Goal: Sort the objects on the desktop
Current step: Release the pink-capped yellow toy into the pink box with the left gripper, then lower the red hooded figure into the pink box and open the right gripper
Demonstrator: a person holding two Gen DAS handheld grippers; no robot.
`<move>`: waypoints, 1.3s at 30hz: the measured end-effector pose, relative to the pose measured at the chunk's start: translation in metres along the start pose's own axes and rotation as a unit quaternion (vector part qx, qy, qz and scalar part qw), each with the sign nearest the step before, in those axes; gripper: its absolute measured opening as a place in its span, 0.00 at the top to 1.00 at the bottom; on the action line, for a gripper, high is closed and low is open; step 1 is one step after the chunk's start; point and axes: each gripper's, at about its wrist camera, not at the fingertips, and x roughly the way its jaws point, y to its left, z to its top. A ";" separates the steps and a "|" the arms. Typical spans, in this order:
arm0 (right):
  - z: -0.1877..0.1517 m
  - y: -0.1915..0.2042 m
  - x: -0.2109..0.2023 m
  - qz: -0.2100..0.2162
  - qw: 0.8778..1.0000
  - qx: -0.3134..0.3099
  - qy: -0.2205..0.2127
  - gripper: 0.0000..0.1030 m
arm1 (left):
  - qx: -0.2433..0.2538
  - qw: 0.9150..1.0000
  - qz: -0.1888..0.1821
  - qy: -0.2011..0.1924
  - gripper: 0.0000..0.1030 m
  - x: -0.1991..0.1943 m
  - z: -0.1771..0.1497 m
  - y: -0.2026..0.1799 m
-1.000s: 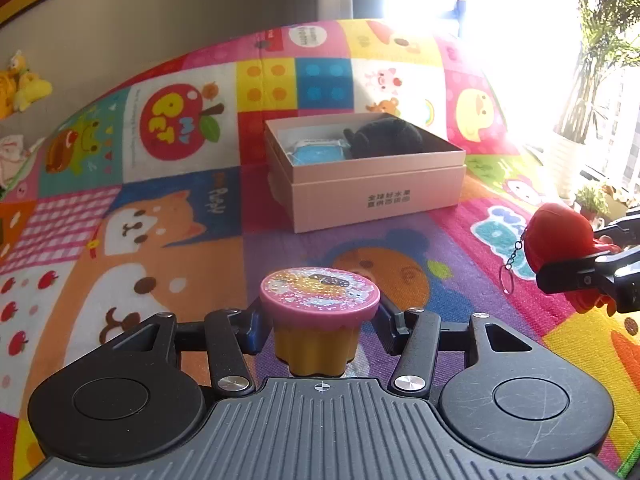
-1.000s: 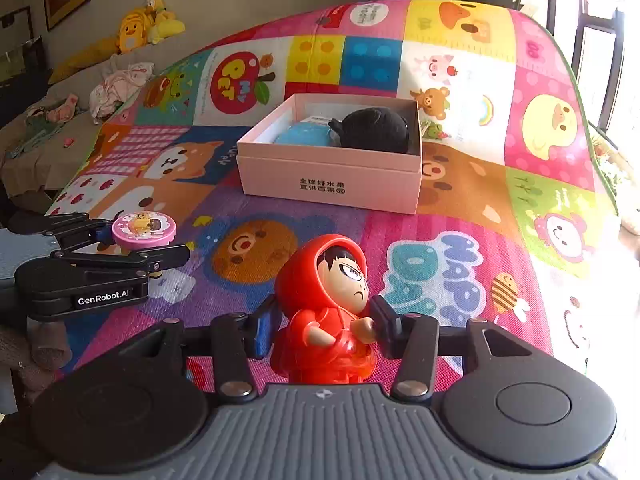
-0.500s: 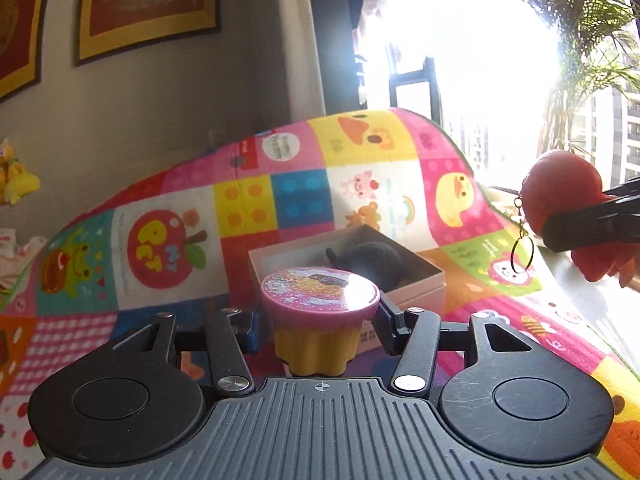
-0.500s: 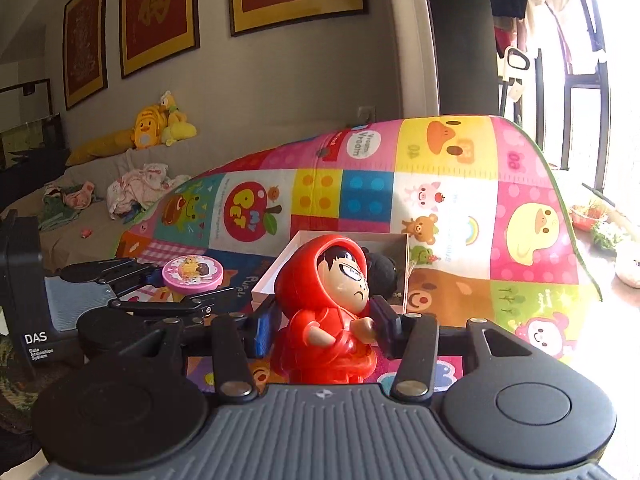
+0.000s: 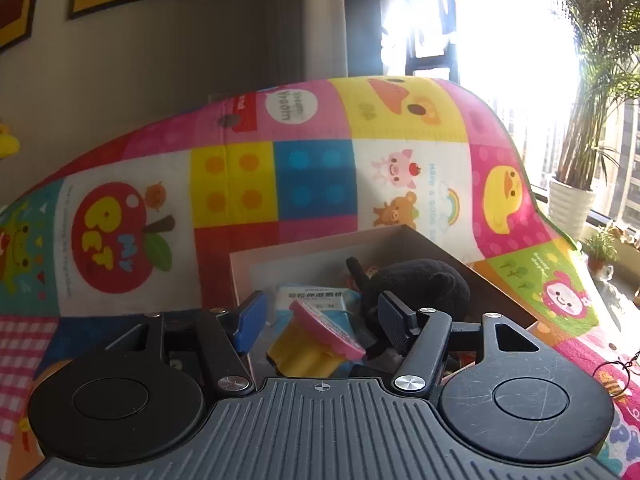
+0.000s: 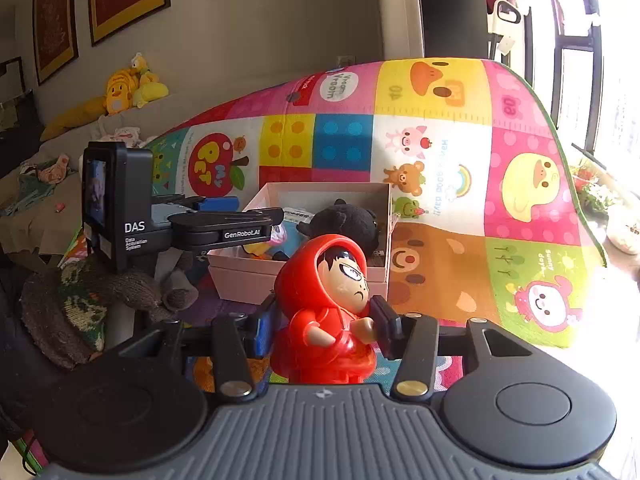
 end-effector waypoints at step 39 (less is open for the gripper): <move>0.142 -0.003 0.230 -0.023 0.980 0.170 0.097 0.40 | -0.142 0.989 -0.031 0.006 0.04 -0.082 -0.079 0.064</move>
